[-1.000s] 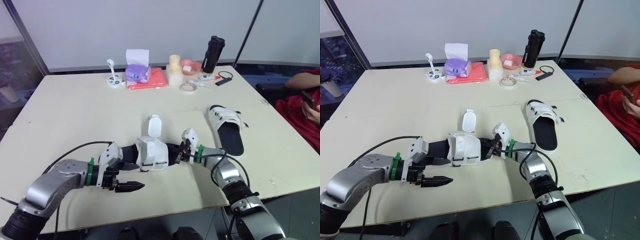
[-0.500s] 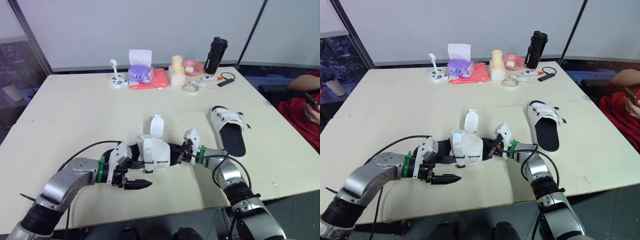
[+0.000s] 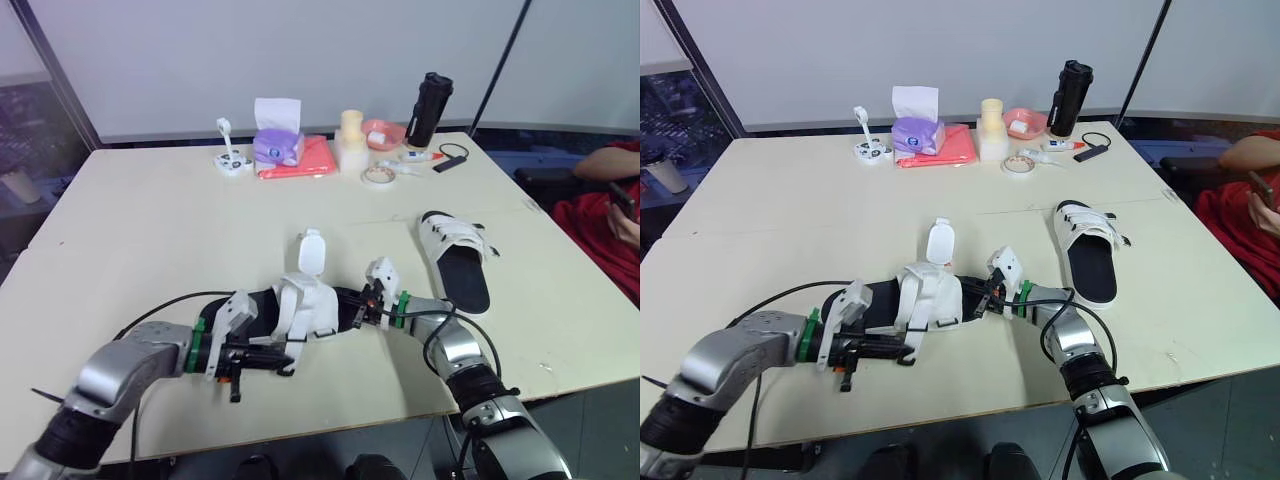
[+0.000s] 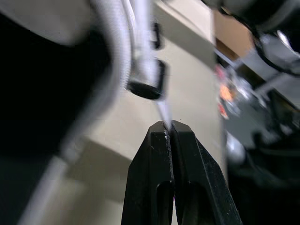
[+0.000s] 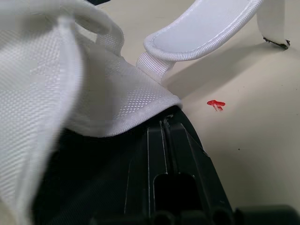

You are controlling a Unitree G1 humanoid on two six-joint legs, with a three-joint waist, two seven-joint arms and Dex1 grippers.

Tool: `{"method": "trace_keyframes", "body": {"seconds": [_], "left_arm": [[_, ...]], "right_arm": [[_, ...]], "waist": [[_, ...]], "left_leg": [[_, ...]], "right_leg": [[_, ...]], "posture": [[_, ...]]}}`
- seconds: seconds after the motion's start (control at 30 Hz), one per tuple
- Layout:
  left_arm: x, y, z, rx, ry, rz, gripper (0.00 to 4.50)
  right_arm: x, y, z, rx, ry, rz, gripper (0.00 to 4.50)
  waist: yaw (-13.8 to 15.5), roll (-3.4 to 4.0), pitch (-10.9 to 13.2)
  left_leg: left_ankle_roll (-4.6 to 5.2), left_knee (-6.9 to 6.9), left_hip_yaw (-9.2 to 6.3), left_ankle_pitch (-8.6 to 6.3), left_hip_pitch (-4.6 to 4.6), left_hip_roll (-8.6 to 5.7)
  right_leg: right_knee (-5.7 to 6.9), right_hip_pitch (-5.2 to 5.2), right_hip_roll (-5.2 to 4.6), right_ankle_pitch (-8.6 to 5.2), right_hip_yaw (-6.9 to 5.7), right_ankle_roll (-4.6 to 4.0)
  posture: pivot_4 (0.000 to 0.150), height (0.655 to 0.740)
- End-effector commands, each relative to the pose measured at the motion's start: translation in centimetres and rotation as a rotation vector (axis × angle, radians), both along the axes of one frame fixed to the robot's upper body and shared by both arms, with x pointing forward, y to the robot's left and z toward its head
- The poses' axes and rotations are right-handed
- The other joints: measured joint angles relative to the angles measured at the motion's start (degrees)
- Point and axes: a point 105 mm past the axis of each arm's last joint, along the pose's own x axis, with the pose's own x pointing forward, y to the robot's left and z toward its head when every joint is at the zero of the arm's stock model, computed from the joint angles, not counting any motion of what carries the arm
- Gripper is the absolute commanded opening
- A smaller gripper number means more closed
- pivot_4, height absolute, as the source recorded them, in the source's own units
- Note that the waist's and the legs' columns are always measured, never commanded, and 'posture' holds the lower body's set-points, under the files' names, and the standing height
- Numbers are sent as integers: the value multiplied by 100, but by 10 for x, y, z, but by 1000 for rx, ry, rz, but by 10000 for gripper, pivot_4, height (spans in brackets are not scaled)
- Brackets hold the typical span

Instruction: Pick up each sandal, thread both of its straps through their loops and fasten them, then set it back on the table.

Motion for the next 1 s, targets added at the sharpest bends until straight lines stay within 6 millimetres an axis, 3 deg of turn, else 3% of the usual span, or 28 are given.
{"method": "trace_keyframes", "body": {"seconds": [0.03, 0.33, 1.0], "left_arm": [[-19, -3, 6, -20, 30, -101, 672], [-15, -5, 10, -37, -15, -73, 672], [-46, 5, 2, 18, 75, -178, 672]], "right_arm": [[-12, -30, -69, -155, 237, -132, 0], [-13, -30, -69, -157, 241, -130, 0], [-14, -31, -70, -166, 241, -122, 0]], "waist": [[-12, 0, 0], [-8, 3, -12], [9, 6, -20]], "left_leg": [[0, 0, 0, 0, -3, 0], [2, -3, 1, 1, -46, -1], [3, -3, -1, 1, -61, 0]], "right_leg": [[0, -1, -3, 0, -4, 0], [-1, -51, -72, 12, -99, -19], [-1, -78, -73, 27, -105, -41]], "posture": [[1500, 7400], [1500, 7400], [1500, 7400]]}}
